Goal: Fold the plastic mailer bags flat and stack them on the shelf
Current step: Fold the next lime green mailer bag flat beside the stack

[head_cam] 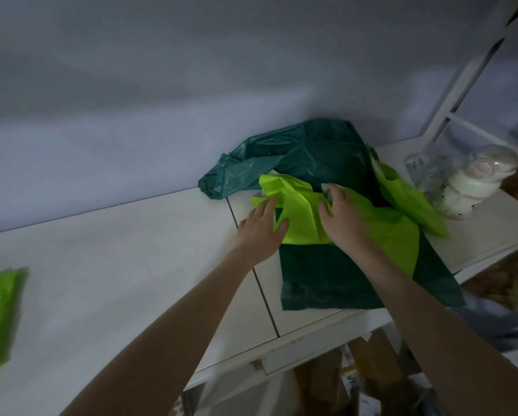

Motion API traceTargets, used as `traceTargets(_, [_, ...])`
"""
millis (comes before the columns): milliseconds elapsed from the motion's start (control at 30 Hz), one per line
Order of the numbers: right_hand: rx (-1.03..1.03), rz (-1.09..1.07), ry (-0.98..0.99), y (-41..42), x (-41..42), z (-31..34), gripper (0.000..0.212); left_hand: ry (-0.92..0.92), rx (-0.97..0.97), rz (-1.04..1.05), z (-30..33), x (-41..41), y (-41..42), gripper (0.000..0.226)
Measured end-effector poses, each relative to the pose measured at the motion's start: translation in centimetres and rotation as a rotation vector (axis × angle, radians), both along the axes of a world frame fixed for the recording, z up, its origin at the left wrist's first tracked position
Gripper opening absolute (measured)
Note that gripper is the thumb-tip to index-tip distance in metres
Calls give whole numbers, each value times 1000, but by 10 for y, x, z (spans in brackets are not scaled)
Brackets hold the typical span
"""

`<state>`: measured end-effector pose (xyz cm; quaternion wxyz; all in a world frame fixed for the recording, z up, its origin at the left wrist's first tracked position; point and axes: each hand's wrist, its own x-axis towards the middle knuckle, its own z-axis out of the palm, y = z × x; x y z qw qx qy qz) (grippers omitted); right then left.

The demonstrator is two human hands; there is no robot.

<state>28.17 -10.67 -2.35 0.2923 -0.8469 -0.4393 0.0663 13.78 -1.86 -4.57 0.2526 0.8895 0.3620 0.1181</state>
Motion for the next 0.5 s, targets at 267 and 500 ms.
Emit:
traceTargets(267, [-21,-6,64,12,11,-10,31,-155,-293,38,5,27,0,67])
traceTargets(500, [132,-10,89,14,0,-9,8,-258,-293,39,-2,12,5,64])
